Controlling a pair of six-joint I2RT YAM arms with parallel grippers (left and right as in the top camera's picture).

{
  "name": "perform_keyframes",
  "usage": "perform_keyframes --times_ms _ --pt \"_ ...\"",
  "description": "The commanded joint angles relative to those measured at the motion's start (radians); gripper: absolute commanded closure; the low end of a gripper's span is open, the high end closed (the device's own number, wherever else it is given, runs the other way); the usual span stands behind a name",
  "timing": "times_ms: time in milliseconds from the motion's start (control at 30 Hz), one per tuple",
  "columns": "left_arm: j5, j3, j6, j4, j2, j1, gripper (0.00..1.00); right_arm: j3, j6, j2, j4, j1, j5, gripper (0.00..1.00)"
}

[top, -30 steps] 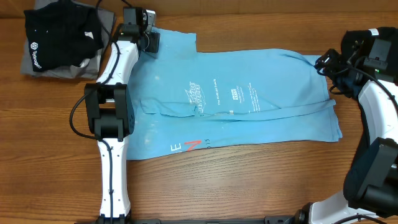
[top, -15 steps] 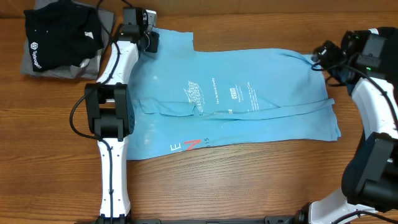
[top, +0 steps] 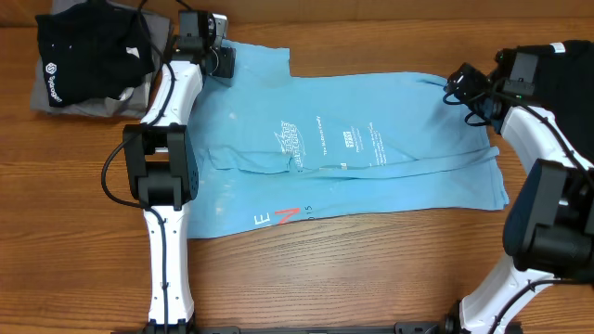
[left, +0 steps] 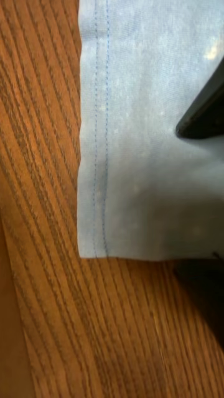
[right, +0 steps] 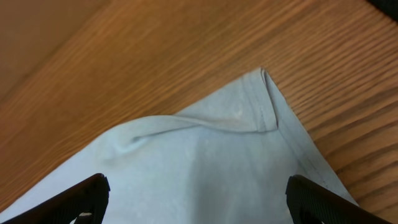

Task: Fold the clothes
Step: 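Move the right gripper to the shirt's top-right corner and grasp it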

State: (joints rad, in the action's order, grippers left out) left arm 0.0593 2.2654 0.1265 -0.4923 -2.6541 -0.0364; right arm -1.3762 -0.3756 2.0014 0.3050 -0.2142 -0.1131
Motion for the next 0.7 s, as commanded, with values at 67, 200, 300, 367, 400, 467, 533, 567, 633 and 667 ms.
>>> perform_keyframes --times_ms 67,200,300,367,400,467,533,567,633,667 --pt "-0.01 -0.009 0.003 -0.02 -0.07 -0.003 0.09 -0.045 -0.022 0.043 -0.037 -0.004 0.016 0.05" --pt "-0.012 -0.01 -0.085 0.004 -0.07 0.011 0.0 -0.045 -0.021 0.078 -0.069 -0.006 0.019 0.05" --pt "0.003 -0.01 -0.13 0.01 -0.07 0.025 0.0 -0.045 -0.017 0.102 -0.093 -0.006 0.025 0.05" --pt "0.016 -0.01 -0.13 0.007 -0.07 0.031 0.0 -0.046 -0.017 0.114 -0.109 -0.006 0.027 0.05" --pt "0.019 -0.01 -0.13 0.006 -0.07 0.032 0.0 -0.046 -0.018 0.117 -0.118 -0.006 0.026 0.05" --pt "0.019 -0.01 -0.13 0.006 -0.07 0.032 0.0 -0.046 -0.018 0.126 -0.131 -0.006 0.027 0.06" --pt "0.019 -0.009 -0.13 0.006 -0.07 0.032 0.0 -0.046 -0.018 0.135 -0.137 -0.006 0.027 0.06" --pt "0.019 -0.01 -0.13 0.006 -0.07 0.032 0.0 -0.046 -0.018 0.142 -0.137 -0.006 0.027 0.07" --pt "0.019 -0.01 -0.13 0.005 -0.07 0.032 0.0 -0.046 -0.018 0.154 -0.136 -0.006 0.034 0.07" --pt "0.019 -0.01 -0.13 0.004 -0.07 0.032 0.0 -0.046 -0.017 0.161 -0.137 -0.006 0.034 0.06"
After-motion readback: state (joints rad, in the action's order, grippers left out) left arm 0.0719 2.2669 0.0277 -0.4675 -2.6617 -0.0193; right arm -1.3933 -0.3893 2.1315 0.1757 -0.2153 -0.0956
